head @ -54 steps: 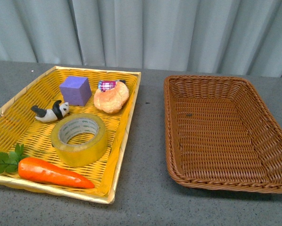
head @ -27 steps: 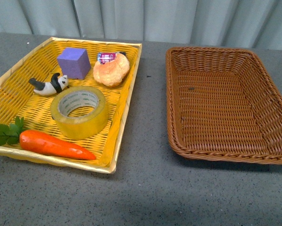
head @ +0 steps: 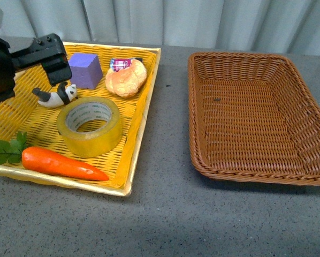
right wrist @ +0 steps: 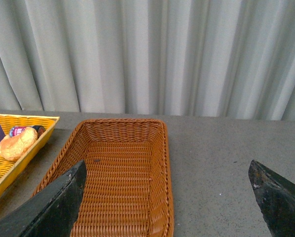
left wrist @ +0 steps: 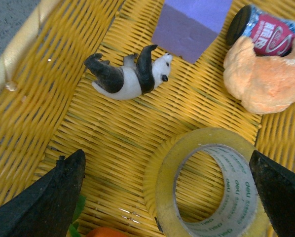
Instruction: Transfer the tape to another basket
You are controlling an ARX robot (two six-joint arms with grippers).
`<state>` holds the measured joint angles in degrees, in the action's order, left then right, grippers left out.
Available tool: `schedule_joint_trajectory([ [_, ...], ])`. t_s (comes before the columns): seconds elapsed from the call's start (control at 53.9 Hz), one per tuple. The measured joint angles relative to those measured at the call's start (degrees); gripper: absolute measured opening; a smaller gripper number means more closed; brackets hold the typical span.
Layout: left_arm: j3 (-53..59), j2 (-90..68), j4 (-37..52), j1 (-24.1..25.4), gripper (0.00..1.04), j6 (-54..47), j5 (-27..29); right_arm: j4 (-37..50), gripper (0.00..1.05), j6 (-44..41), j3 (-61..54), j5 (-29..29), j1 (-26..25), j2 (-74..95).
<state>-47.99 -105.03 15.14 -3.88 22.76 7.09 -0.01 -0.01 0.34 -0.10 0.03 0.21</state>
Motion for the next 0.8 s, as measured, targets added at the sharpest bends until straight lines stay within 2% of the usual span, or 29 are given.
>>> schedule_joint_trajectory([
  [0.204,-4.0,-5.99,-2.27,-0.44,0.98,-1.16,-1.14,0.0,0.96,0.0,0.0,0.0,0.0,0.0],
  [0.501,-1.05,-6.93,-1.27,-2.08,0.98,-5.29,-4.55,0.0,0.96,0.0,0.0,0.0,0.0,0.0],
  [0.797,-1.07,-9.73,-3.1,-1.86,0.98,-6.64,-1.2,0.0,0.96,0.0,0.0,0.0,0.0,0.0],
])
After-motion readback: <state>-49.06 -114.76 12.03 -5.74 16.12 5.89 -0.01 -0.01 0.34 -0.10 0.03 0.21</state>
